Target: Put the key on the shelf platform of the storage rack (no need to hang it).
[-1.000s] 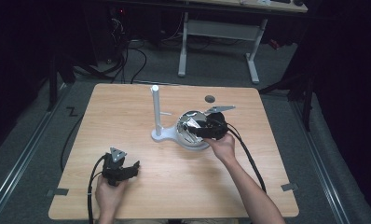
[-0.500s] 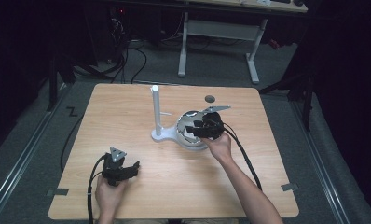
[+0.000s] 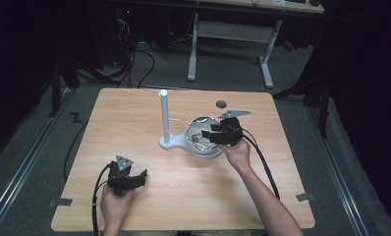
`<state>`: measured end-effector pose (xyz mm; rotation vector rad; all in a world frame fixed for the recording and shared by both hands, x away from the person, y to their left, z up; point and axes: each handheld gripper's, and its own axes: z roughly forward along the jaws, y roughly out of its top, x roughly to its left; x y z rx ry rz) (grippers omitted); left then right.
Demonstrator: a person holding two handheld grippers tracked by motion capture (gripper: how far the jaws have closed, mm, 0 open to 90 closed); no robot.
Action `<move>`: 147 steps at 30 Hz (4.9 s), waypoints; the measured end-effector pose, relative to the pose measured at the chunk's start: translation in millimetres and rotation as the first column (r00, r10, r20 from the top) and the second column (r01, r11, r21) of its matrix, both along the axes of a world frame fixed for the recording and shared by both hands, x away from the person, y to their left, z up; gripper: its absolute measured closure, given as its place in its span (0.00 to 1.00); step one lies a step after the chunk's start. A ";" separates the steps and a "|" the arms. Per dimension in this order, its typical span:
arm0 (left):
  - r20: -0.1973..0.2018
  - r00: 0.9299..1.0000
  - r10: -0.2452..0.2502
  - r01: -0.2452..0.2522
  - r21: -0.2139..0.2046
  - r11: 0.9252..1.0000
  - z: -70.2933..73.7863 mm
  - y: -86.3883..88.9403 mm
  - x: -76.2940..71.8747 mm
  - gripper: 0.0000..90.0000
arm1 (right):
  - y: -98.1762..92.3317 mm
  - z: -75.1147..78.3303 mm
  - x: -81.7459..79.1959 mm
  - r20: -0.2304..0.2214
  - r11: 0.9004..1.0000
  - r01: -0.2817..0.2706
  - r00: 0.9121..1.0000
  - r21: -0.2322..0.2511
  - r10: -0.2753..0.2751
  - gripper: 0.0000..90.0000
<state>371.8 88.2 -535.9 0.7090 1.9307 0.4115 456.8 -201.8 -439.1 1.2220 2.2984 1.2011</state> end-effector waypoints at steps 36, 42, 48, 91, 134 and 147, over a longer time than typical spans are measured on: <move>0.000 1.000 0.003 -0.003 -0.004 1.000 0.0 -0.7 0.1 0.27 | -50.4 19.2 -17.3 0.056 0.995 0.098 0.993 0.027 -0.100 0.54; 0.000 1.000 0.002 -0.002 -0.003 1.000 0.0 -0.6 0.1 0.27 | -57.7 23.7 -21.5 0.067 0.993 0.109 0.992 0.036 -0.111 0.54; -0.003 1.000 0.007 -0.007 -0.007 1.000 0.3 -0.8 0.1 0.27 | -62.2 27.0 -24.8 0.075 0.993 0.113 0.990 0.037 -0.115 0.54; 0.001 1.000 0.002 -0.002 0.000 1.000 -0.2 -0.9 0.1 0.27 | -117.2 19.7 -70.0 0.060 0.976 0.200 0.977 0.088 -0.205 0.54; -0.003 1.000 0.008 -0.008 -0.001 1.000 -0.3 -1.9 0.1 0.27 | -122.0 -13.0 -105.8 0.015 0.971 0.198 0.979 0.135 -0.202 0.54; -0.003 1.000 0.009 -0.009 -0.002 1.000 -0.2 -1.9 0.1 0.27 | -115.2 -29.1 -108.6 -0.022 0.973 0.188 0.982 0.134 -0.186 0.54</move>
